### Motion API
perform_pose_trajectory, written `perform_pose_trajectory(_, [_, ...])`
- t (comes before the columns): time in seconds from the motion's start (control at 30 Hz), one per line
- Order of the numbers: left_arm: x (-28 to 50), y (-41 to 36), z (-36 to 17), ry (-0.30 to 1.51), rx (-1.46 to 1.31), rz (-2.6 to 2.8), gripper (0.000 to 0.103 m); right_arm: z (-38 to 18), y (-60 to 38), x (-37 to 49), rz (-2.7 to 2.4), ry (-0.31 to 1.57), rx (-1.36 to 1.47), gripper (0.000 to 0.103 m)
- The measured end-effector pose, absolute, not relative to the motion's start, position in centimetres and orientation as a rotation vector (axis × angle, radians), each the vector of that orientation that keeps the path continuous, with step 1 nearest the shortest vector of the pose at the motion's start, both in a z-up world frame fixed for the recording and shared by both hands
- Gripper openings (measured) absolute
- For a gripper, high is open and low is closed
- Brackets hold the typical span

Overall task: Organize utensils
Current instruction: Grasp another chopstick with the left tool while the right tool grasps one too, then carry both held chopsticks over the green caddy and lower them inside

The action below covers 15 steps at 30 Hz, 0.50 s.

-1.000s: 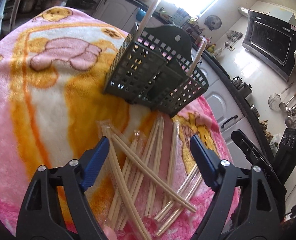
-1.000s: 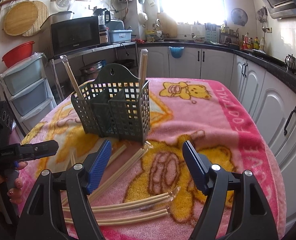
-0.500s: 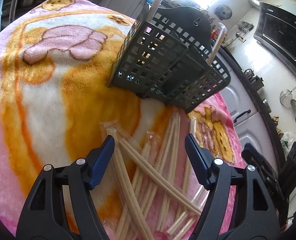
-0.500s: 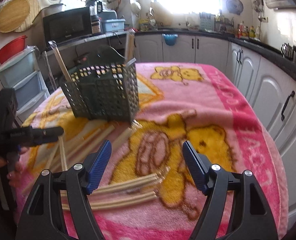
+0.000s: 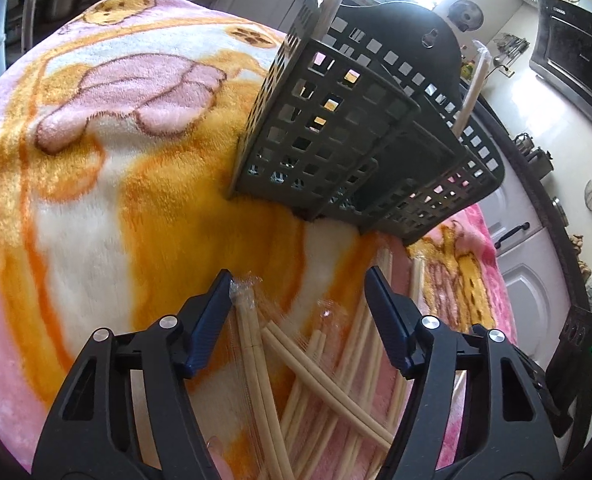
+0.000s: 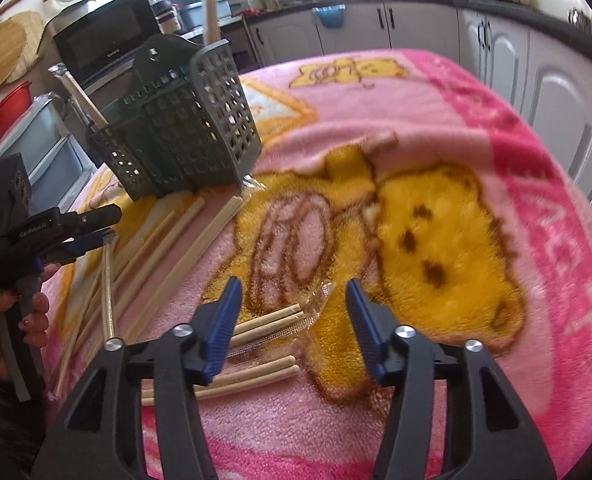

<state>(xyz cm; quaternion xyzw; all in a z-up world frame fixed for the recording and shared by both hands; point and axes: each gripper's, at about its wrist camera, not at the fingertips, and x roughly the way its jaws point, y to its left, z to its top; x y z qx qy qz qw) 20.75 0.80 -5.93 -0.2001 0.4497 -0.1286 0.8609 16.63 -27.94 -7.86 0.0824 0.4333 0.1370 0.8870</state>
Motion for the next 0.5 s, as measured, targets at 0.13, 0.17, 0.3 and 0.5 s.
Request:
perform_pose_trajectory(0.13, [20.9,0.6,-6.1,0.949,-0.395,-0.249,0.050,-8.1,-28.4,17.0,0.262,0.902,0.175,0.021])
perform_pose_trajectory(0.17, [20.9,0.6,-6.1,0.950,-0.388,-0.245,0.047,-8.1,-28.7,17.1,0.265,0.899,0.185,0.011])
perform_pose_trajectory(0.3, [21.0,0.7,-6.3,0.952,-0.366,-0.227,0.034,-7.7,-29.3,17.0,0.261,0.872,0.210,0.007])
perform_pose_trajectory(0.5, [20.7,1.4,-6.3,0.947,-0.364,-0.217,0.012,-6.1,-29.5,16.7,0.264,0.807,0.212,0.007])
